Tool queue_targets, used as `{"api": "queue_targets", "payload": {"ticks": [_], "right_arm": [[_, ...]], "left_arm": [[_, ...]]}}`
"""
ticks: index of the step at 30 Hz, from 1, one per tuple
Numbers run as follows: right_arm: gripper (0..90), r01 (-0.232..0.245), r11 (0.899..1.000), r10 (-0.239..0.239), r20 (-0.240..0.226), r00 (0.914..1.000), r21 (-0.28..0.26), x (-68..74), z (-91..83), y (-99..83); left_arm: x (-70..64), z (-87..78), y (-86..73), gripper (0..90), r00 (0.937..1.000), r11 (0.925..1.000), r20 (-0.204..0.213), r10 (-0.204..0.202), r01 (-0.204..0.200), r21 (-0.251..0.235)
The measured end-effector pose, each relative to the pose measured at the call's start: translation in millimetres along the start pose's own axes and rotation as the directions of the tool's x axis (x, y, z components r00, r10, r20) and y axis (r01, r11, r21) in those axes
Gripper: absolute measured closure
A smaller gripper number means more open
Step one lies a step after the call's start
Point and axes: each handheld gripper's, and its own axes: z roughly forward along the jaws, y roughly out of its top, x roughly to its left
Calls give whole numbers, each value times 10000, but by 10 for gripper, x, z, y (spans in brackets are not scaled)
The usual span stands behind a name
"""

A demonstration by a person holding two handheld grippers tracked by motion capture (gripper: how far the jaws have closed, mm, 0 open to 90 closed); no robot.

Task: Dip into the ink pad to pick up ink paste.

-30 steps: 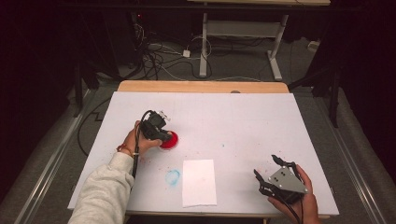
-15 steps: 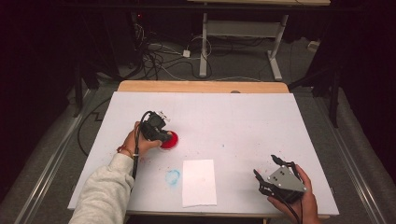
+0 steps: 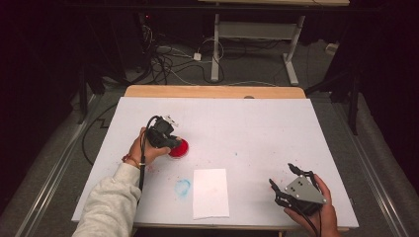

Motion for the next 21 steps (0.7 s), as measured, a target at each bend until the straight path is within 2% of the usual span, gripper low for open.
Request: {"api": "queue_targets", "payload": {"ticks": [5,11,21], "right_arm": [[283,43,10000,-43,50,10000,-15,-1,-5,4],[283,51,10000,-51,79,10000,23,0,-3,7],[283,-48,9999,49,75,10000,-142,-8,2,29]], "left_arm": [[-69,-191,-2,738,9996,9987,-153,246,-252,-438],[-134,-310,12,738,9986,9968,-253,467,-483,-644],[-242,-512,5,737,9975,9911,-145,697,-709,-1123]]}}
